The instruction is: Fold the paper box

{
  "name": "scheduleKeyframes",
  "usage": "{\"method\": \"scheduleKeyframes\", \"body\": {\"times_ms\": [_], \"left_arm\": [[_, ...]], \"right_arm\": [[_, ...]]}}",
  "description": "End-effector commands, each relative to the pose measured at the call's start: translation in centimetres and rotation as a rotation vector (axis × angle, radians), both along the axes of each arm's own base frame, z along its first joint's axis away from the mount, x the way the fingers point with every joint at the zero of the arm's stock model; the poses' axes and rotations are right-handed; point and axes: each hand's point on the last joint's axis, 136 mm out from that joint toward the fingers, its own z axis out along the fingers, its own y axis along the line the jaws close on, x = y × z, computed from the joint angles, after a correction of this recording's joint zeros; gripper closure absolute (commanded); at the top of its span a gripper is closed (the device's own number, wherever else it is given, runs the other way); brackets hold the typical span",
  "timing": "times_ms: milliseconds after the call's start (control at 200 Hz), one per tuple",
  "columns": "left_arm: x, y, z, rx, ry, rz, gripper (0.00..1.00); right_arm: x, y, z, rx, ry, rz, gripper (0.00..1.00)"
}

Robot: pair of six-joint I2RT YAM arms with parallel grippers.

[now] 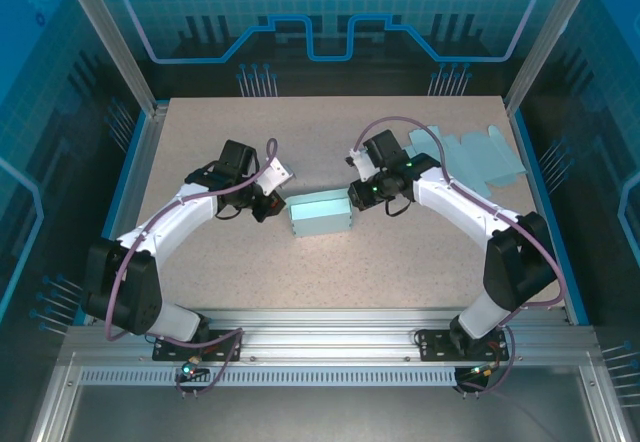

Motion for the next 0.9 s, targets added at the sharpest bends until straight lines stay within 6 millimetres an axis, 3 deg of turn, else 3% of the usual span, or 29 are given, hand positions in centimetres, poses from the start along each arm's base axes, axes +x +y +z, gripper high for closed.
{"method": "scheduleKeyframes", "body": {"times_ms": [0,235,440,685,895], "left_arm": [[0.3,-0.2,0.9,-0.019,0.018,0.040,0.98],[0.4,-0.8,0.9,-0.050,0.071,0.126,0.96],[1.6,-0.2,0.2,-0.051,0.149,0.334,0.96],[1.1,-1.7,-0.5,-0.024,0.167,0.442,0.93],[1.4,-1.5,-1.0,-0.023,0.164,0.541,0.93]], "right_arm": [[-0.4,1.2,0.2,0.049,0.027,-0.005,0.89],[-0.4,2.6,-0.2,0.080,0.053,-0.028,1.00],[-0.5,3.4,-0.7,0.054,0.053,-0.035,1.00],[-0.8,3.8,-1.1,-0.018,0.018,-0.033,1.00],[-1.0,3.8,-0.8,-0.029,-0.025,-0.029,1.00]]}}
